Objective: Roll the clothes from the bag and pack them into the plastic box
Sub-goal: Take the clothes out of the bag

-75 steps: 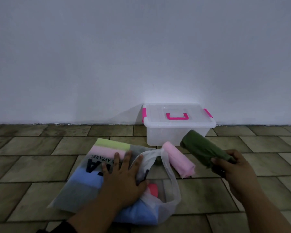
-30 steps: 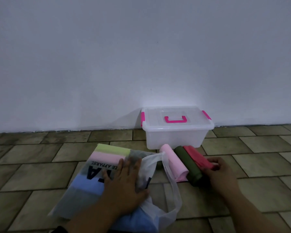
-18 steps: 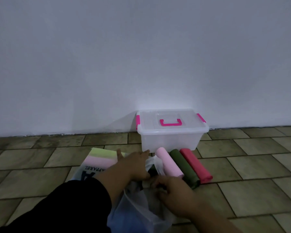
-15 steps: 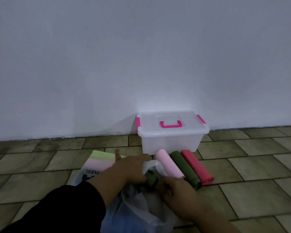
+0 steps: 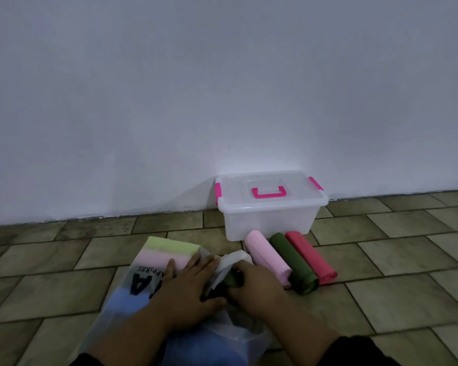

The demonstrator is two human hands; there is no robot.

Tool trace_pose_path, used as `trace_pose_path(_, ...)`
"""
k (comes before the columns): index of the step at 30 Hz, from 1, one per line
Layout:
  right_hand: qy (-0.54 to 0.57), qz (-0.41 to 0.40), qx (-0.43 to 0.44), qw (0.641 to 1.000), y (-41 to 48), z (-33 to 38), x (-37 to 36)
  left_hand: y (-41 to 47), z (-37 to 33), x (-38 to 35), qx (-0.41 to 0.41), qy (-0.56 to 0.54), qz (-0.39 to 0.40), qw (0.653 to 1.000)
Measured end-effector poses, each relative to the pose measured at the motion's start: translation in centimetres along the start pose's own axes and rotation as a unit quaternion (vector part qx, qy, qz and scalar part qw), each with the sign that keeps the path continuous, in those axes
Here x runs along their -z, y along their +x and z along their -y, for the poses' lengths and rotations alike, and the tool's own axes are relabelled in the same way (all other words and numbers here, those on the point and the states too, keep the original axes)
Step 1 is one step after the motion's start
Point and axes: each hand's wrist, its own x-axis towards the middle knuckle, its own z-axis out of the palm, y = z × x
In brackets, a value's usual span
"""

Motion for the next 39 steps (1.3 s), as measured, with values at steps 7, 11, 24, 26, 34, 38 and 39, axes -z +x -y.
trace_pose_path(7, 0.159, -0.041, -0.045, 0.985, -4.5, -5.4, 6.5, -0.4, 0.2, -0.7, 0.002, 0.01, -0.038, 0.999)
trace_pose_path(11, 0.336, -0.124, -0.122, 0.926, -7.0, -10.3, 10.1, -0.2, 0.1, -1.0, -0.004, 0.031, -0.049, 0.998)
trace_pose_path(24, 0.099, -0.212, -0.248, 0.94, -0.3, -11.8, 6.8, -1.1, -1.0, 0.0, 0.001, 0.029, -0.029, 0.999)
trace_pose_path(26, 0.081, -0.156, -0.275, 0.945, 0.3, -12.5, 7.3, -1.3, -1.8, 0.3, -0.001, 0.02, -0.013, 1.0)
trace_pose_path(34, -0.024, -0.226, -0.195, 0.954, -2.5, -10.5, 8.5, -4.0, -2.3, 1.5, -0.101, 0.05, 0.151, 0.982)
trace_pose_path(38, 0.095, -0.139, 0.012, 0.986, -6.2, -4.2, 5.8, -4.9, -2.1, 1.0, -0.091, 0.072, 0.143, 0.983)
trace_pose_path(39, 0.105, -0.068, 0.038, 0.991, -6.9, -3.1, 4.8, -5.0, -2.4, 0.6, -0.083, 0.068, 0.124, 0.986)
